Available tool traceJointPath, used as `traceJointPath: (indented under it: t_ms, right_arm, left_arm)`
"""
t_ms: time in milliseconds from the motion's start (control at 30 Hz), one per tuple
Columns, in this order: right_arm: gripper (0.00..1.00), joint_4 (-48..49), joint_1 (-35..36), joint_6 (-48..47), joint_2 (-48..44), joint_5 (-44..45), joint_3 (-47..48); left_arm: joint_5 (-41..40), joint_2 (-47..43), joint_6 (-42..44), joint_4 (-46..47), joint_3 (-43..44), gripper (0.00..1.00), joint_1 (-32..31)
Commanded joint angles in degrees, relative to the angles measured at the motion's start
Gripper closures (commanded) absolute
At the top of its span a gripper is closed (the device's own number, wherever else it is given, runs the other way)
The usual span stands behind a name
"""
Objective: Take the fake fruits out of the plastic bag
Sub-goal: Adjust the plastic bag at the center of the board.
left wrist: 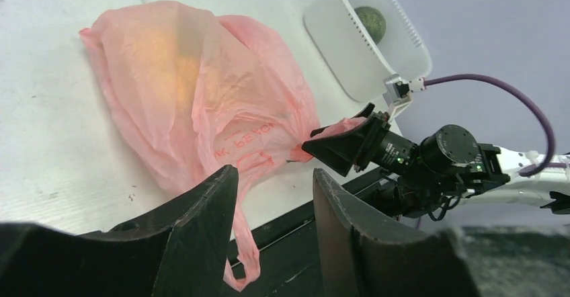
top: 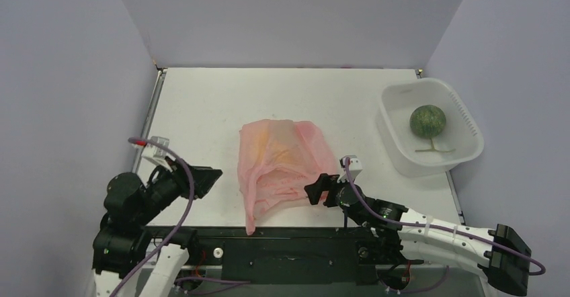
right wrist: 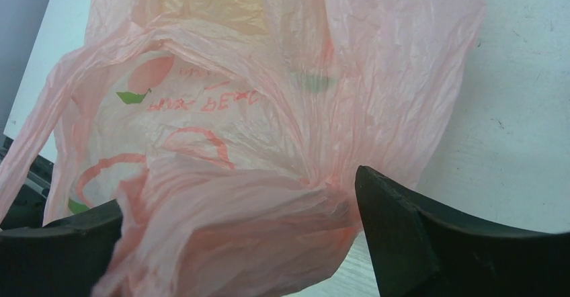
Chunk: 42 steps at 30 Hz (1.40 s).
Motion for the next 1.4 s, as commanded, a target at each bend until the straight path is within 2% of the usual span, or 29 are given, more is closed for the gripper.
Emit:
traceJointPath:
  t_ms: [0,67,167,333,400,567,700,900,933,967,1067,1167,1200,1267,1367]
  right_arm:
    - [0.17,-3.18,1.64,-0.44,-2.12,2.78,3.32]
    - [0.14,-6.84,1.86,-1.4,-2.19,3.88,5.43]
    - [0.11,-13.7,2.26,-2.51,-2.06,6.12,8.22]
    - [0.06,-23.61,2.36,-3.79,-0.8,9.86,13.69]
    - [0.06,-26.65,2.35,-4.32,-0.02,10.97,15.81]
    - [0.06,-31.16,2.24,-4.54,1.13,14.22,19.89]
    - [0.11,-30.03,2.3,-2.47,1.73,15.38,19.06]
    - [0.28,-24.04,2.36,0.65,2.13,11.46,14.85]
    - [0.35,-23.74,2.37,0.95,2.21,10.95,14.58]
    - [0.38,-23.4,2.42,1.92,2.36,10.04,13.97]
    - [0.63,-23.14,3.41,5.04,1.49,9.95,10.77]
    - [0.81,-21.43,4.89,11.91,-2.21,13.17,6.55]
    - [0.89,-20.37,5.75,13.65,-4.59,14.05,3.52]
    - [1.0,-14.03,6.81,19.18,-8.53,16.11,-2.44]
    - [1.0,4.51,7.68,19.62,-12.16,19.09,-10.47]
  left_arm:
    - [6.97,11.67,-0.41,15.32,-7.94,0.58,-0.66]
    - [8.77,16.15,2.01,18.35,-9.34,0.56,-0.9]
    - [7.51,23.08,8.13,17.05,-8.39,0.55,-3.77]
    - [-7.81,34.59,12.77,17.79,-8.18,0.54,-17.48]
    - [-10.25,38.14,13.72,19.23,-8.0,0.54,-20.83]
    - [-15.38,48.42,19.56,14.64,-2.64,0.55,-23.28]
    - [-18.15,53.01,24.44,14.17,-1.1,0.55,-24.86]
    - [-15.18,58.98,26.28,14.72,-0.08,0.55,-26.67]
    - [-14.69,58.99,27.09,16.1,-0.81,0.56,-26.69]
    - [-14.05,58.95,27.46,16.37,-1.81,0.61,-26.82]
    - [-14.52,57.94,28.21,16.22,-2.9,0.78,-27.54]
    - [-14.97,54.28,28.24,17.46,-3.81,0.98,-27.85]
    - [-14.98,53.39,28.04,18.34,-4.23,1.0,-27.86]
    - [-14.83,49.4,27.93,19.55,-4.85,1.0,-27.78]
    - [-14.88,45.24,27.63,21.78,-6.41,1.0,-27.76]
